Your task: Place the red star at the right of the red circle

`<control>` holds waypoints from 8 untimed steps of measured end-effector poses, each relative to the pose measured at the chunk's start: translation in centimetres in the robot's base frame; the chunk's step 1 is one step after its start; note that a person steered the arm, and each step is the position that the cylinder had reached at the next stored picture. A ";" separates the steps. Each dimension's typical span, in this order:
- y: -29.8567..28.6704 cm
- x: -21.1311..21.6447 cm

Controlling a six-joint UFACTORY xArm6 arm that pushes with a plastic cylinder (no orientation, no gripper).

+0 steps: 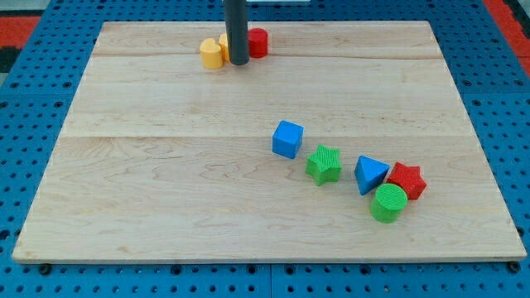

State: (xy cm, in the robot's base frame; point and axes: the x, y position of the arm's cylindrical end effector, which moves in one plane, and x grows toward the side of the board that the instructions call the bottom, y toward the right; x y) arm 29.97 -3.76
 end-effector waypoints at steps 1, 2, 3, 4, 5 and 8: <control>9.2 3.8; 20.0 8.0; 28.2 15.6; 26.5 23.9; 23.8 24.7; 22.3 20.0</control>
State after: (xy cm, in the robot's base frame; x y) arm 49.95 18.54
